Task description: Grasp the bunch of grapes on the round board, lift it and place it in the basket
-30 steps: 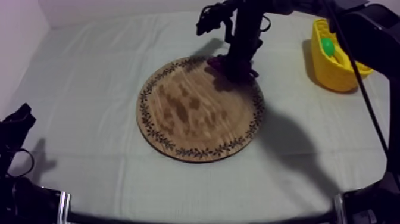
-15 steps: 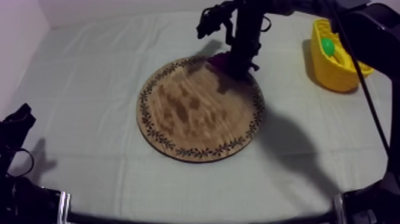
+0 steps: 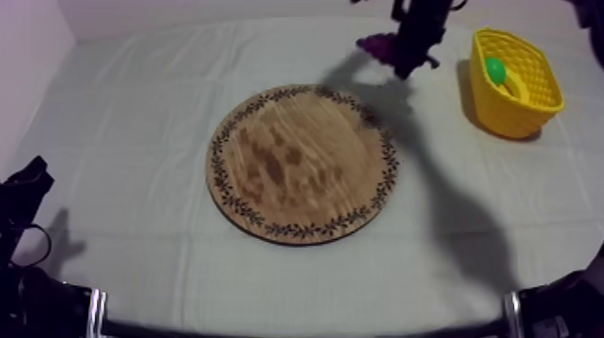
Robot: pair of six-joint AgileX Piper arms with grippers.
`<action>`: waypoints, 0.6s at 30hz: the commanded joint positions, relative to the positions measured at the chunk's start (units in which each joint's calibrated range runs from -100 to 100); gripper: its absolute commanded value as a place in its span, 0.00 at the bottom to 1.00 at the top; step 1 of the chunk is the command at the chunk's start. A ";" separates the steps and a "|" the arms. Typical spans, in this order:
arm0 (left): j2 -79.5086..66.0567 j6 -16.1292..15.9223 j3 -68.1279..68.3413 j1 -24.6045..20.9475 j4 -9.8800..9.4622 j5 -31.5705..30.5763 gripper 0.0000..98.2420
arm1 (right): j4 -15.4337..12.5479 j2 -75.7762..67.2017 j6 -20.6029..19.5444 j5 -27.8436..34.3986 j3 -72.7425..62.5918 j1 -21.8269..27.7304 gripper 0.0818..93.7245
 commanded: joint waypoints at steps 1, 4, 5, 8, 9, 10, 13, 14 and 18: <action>0.03 0.00 0.04 -0.01 0.01 0.03 0.00 | -0.61 -5.55 -0.15 1.06 -0.26 3.47 0.20; 0.03 0.00 0.04 -0.01 0.01 0.03 0.00 | -0.93 -8.22 -0.77 2.39 -1.76 7.03 0.21; 0.03 0.00 0.04 -0.01 0.01 0.03 0.00 | -0.90 -8.71 -1.01 2.62 -2.37 8.21 0.21; 0.03 0.00 0.04 -0.01 0.01 0.03 0.00 | -0.53 -9.03 -1.50 2.94 -3.70 11.66 0.22; 0.03 0.00 0.04 -0.01 0.01 0.03 0.00 | -0.26 -8.83 -1.65 2.86 -3.82 12.69 0.22; 0.03 0.00 0.04 -0.01 0.01 0.03 0.00 | 0.11 -8.50 -1.82 2.65 -3.77 13.65 0.22; 0.03 0.00 0.04 -0.01 0.01 0.03 0.00 | 1.44 -7.08 -2.80 1.10 -3.03 16.03 0.23; 0.03 0.00 0.04 -0.01 0.01 0.03 0.00 | 1.83 -6.51 -3.14 0.26 -2.59 16.67 0.24; 0.03 0.00 0.04 -0.01 0.01 0.03 0.00 | 3.21 -4.15 -4.70 -3.36 -1.10 18.30 0.31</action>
